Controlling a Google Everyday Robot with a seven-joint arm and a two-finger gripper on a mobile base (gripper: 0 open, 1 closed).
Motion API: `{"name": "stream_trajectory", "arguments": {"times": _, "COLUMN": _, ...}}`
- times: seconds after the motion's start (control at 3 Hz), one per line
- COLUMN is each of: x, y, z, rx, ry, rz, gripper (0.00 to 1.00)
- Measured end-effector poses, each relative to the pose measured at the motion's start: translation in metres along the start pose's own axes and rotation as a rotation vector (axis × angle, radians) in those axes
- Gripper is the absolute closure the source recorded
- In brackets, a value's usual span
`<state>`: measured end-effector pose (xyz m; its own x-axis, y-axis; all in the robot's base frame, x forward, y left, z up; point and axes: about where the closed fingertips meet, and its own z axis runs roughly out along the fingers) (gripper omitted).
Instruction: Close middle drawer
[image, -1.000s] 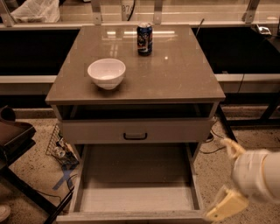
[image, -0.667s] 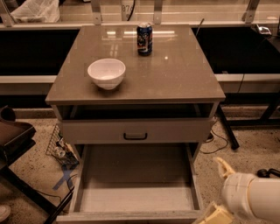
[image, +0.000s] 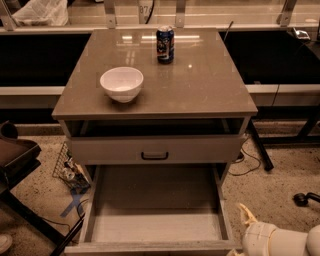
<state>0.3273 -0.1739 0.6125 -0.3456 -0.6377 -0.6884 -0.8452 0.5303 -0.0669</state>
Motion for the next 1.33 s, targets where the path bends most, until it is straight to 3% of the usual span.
{"name": "stream_trajectory", "arguments": {"times": 0.67, "x": 0.006, "y": 0.004, "z": 0.009, "rx": -0.021, "ry": -0.01, "rz": 0.015, "gripper": 0.02}}
{"name": "stream_trajectory", "arguments": {"times": 1.0, "x": 0.037, "y": 0.016, "z": 0.03, "rx": -0.068, "ry": -0.028, "rz": 0.026, "gripper": 0.17}}
{"name": "stream_trajectory", "arguments": {"times": 1.33, "x": 0.091, "y": 0.026, "z": 0.061, "rx": -0.085, "ry": -0.027, "rz": 0.015, "gripper": 0.35}}
